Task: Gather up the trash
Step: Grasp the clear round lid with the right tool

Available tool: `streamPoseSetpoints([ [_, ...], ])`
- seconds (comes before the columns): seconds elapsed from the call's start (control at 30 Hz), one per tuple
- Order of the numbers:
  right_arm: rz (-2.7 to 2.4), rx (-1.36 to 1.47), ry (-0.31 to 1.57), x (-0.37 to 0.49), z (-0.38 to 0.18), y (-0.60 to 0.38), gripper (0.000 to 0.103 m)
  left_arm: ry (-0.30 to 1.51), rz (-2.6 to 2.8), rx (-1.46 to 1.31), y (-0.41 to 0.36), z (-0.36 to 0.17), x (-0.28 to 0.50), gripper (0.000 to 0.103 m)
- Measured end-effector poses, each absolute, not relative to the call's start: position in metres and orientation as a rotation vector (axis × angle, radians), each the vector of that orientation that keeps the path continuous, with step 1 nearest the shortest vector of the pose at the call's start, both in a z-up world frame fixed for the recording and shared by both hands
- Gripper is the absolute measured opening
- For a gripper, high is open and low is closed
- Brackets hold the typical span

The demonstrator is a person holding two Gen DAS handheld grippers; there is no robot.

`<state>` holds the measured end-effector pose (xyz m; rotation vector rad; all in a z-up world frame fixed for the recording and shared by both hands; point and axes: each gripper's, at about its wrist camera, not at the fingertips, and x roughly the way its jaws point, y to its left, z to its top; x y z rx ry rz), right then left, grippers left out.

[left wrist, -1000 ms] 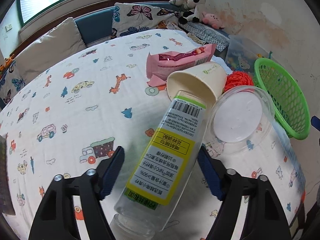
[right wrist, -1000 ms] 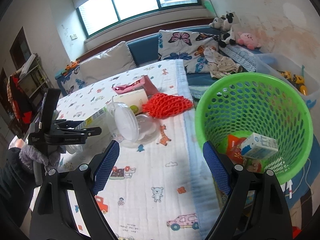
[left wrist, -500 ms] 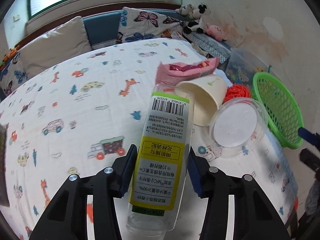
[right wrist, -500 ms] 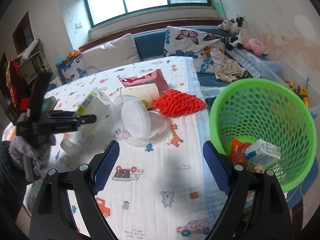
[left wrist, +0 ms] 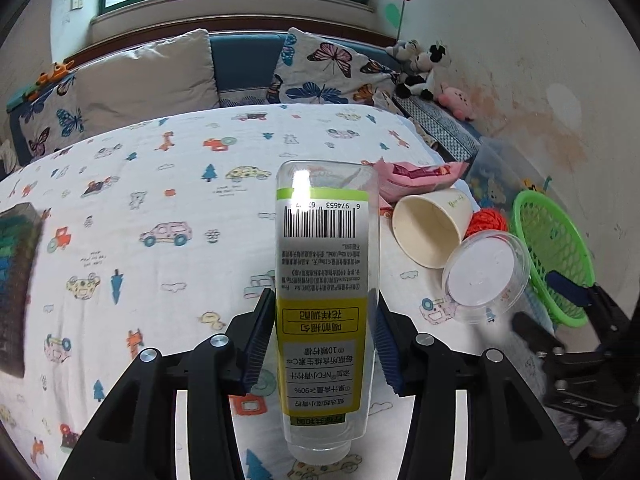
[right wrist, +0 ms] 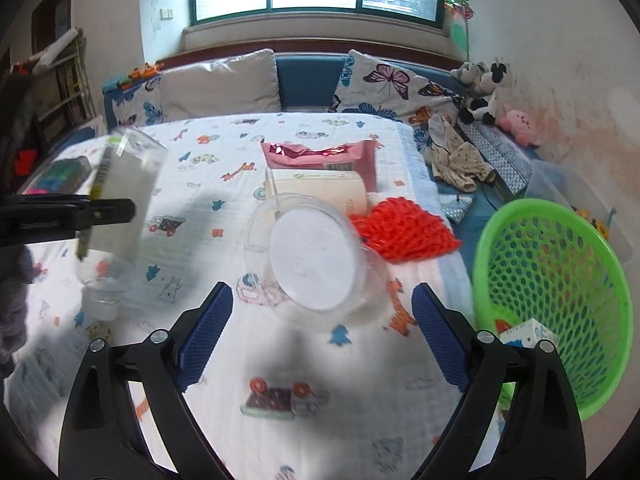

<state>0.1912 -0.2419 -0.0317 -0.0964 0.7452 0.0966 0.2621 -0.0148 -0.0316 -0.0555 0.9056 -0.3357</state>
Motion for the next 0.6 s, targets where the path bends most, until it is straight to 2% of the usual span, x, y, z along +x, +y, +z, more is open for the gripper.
streamPoseSetpoints([
  [0.27, -0.002, -0.254, 0.746, 0.215, -0.052, -0.211, 0.098, 0.898, -0.338, -0.096, -0.002, -0.032, 0.256, 0.046],
  [0.6, -0.063, -0.342, 0.755, 0.23, -0.075, -0.192, 0.098, 0.892, -0.355, -0.114, 0.005, -0.033, 0.254, 0.046],
])
